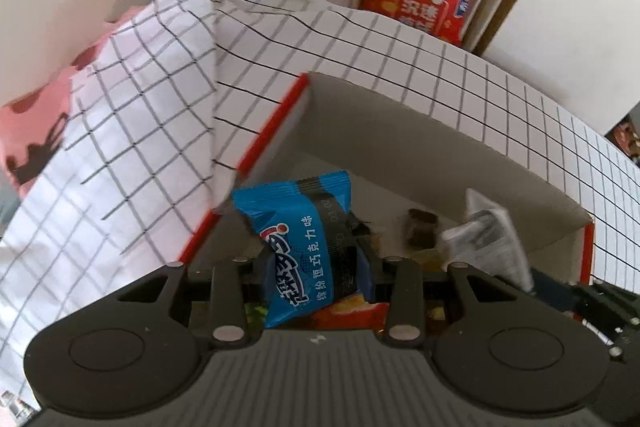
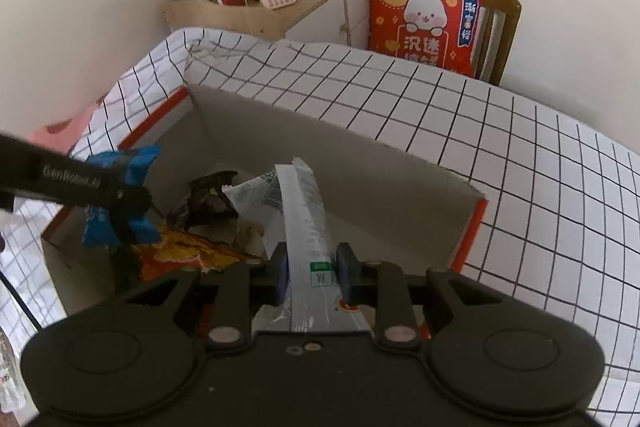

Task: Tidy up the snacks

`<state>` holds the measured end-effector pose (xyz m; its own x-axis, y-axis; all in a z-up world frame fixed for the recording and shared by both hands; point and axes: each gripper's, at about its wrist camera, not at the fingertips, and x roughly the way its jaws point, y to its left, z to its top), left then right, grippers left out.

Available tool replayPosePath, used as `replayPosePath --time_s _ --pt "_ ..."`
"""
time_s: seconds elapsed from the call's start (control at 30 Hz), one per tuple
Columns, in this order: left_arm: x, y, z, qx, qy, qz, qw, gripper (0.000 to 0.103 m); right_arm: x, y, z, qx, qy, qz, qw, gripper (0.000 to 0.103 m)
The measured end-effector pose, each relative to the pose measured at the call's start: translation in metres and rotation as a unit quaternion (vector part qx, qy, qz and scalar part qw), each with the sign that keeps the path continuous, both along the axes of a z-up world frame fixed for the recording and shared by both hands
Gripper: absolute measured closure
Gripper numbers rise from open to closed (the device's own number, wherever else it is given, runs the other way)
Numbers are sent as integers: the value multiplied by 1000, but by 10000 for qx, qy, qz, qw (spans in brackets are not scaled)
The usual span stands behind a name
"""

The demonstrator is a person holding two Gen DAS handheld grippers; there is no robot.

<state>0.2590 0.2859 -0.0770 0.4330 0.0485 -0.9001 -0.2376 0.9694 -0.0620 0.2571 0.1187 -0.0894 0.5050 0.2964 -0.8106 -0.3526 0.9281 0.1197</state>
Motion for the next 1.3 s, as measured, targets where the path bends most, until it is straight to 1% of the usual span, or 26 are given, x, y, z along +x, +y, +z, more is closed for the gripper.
replayPosePath --time_s 0.13,0.2,0.27,0.4,0.47,0.53,0.63,0.73,0.83,0.93,1.0,1.03,1.1,1.23,1.3 --pt "7 -9 -11 75 182 -137 9997 65 1 6 -8 -92 68 87 9999 80" --pt "10 -9 -15 17 234 -156 9996 64 1 11 -11 -141 83 149 9998 80" --pt "13 -9 -18 -8 266 -128 9996 64 1 16 -14 -257 111 181 9994 80" --pt "17 -8 -20 -14 297 -90 9995 63 1 18 -20 -291 185 186 9992 79" --pt "17 -7 -21 -30 316 -48 9995 60 2 17 -22 -309 207 152 9992 77" --pt "18 -5 -22 -45 298 7 9995 53 3 16 -22 -300 229 140 9992 75" --pt "14 -3 -20 -75 241 52 9997 48 2 15 -21 -262 220 133 9993 75" --pt "7 -3 -16 -125 164 79 9998 47 -1 13 -17 -151 244 144 9995 68" --pt "-1 -5 -12 -68 74 67 9999 42 -6 11 -10 -56 246 175 9995 62" --pt "-10 -6 -7 -19 23 48 10000 41 -12 8 -3 70 234 194 9995 56" --pt "-17 -7 -3 -26 -42 32 10000 41 -17 5 3 142 200 200 9995 48" --pt "-21 -7 0 -38 -90 18 10000 41 -19 4 6 171 170 197 9995 46" --pt "-29 -9 6 -35 -184 -16 9998 41 -24 0 13 231 104 196 9995 38" --pt "-45 -12 19 8 -394 -30 9992 41 -32 -9 25 405 26 159 9991 34" --pt "-54 -14 26 21 -503 -21 9987 41 -36 -14 33 483 -54 142 9987 28"
